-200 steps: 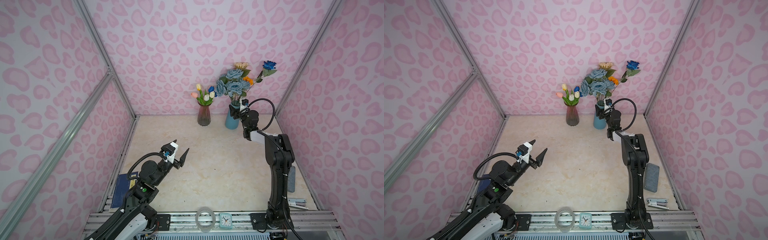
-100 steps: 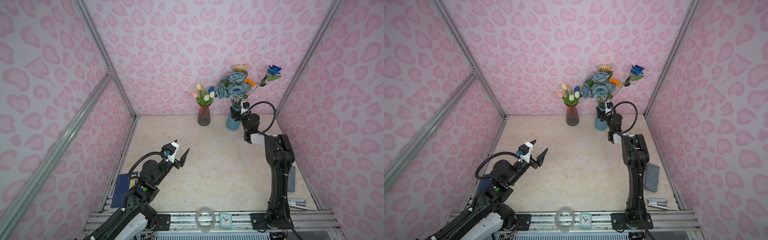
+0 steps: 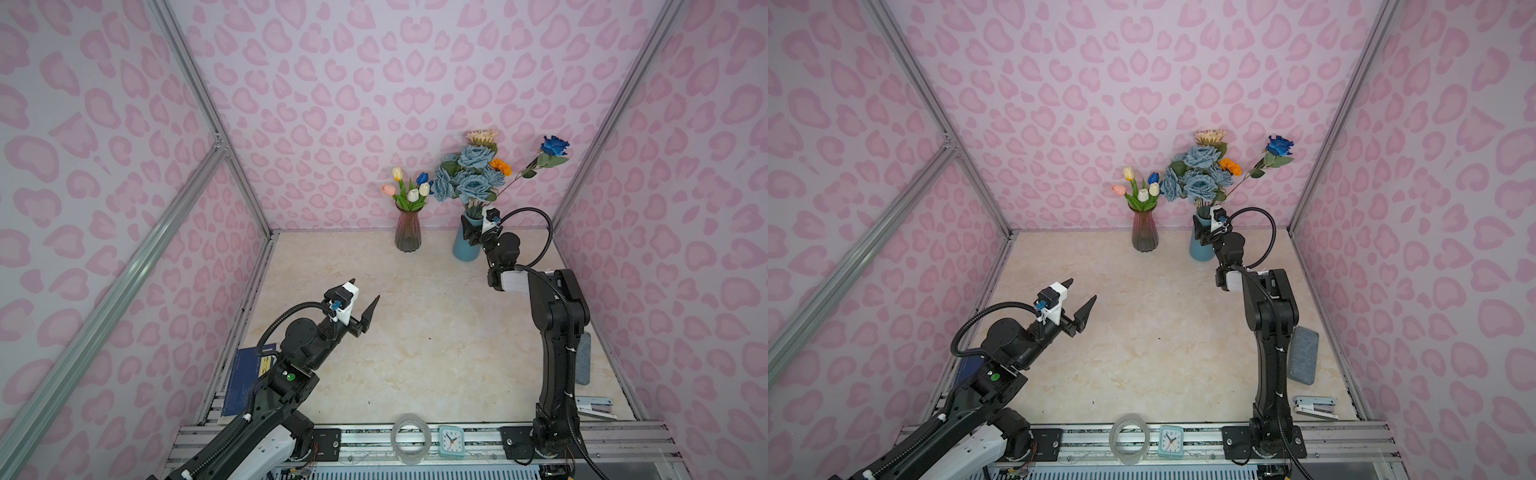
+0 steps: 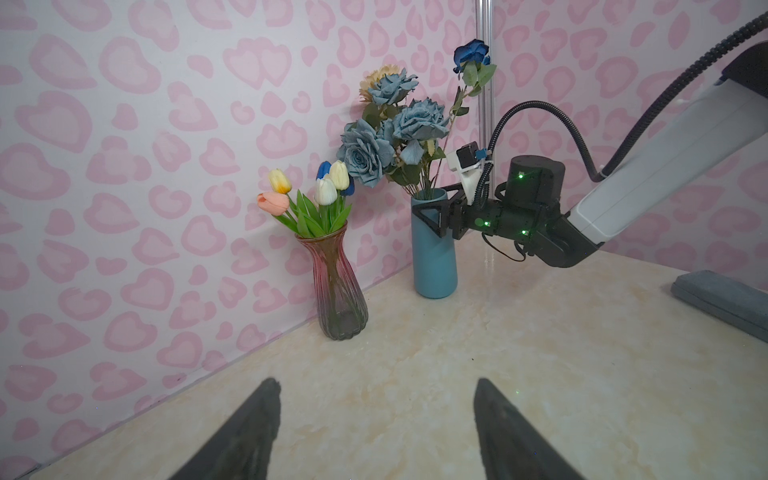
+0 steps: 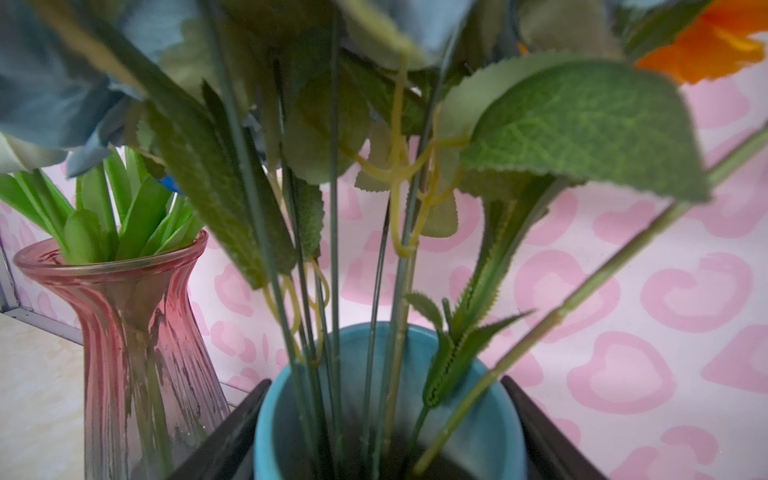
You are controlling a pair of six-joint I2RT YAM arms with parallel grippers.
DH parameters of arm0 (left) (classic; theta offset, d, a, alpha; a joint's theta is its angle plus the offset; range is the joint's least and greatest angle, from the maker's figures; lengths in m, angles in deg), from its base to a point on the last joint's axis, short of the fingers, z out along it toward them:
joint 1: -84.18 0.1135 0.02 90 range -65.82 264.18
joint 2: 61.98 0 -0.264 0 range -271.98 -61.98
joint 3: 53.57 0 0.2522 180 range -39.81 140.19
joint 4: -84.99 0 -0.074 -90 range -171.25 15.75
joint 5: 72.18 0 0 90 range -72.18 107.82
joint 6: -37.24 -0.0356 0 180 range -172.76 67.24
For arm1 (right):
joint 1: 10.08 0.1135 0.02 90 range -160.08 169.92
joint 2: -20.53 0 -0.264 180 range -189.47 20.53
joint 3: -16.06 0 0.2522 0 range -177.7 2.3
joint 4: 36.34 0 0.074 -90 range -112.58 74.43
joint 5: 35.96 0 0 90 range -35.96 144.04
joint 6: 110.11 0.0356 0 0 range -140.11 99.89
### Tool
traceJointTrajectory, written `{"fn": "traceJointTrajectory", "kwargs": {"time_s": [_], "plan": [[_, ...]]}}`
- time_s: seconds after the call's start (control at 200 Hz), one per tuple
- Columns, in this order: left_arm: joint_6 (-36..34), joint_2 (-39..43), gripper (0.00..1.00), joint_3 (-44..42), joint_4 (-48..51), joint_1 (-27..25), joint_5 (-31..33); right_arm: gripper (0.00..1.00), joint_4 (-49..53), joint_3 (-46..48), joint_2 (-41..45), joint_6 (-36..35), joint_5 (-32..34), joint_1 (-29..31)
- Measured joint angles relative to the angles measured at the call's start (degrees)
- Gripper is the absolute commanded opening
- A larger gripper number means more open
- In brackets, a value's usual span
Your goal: Arrange the flowers into the vase
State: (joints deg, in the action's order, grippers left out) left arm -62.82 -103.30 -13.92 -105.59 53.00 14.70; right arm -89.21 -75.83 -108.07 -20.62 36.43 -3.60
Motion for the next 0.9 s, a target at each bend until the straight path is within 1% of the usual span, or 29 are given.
{"fn": "traceJointTrajectory", "kwargs": {"time_s": [0.345,0.47,0.65,0.9], "plan": [[0.0,0.0,0.75,0.0,0.0,0.0,0.0,0.85,-4.6,1.9,1.0,-0.6,0.0,0.0],[0.0,0.1,0.74,0.0,0.0,0.0,0.0,0.88,-4.8,1.9,1.0,-0.6,0.0,-0.1],[0.0,0.6,0.75,0.0,0.1,0.0,0.0,0.89,-5.0,2.5,1.4,-0.9,0.0,-0.2],[0.0,0.2,0.75,0.0,0.1,0.0,0.1,0.9,-5.4,6.1,4.3,-1.2,-0.1,-0.2]]}}
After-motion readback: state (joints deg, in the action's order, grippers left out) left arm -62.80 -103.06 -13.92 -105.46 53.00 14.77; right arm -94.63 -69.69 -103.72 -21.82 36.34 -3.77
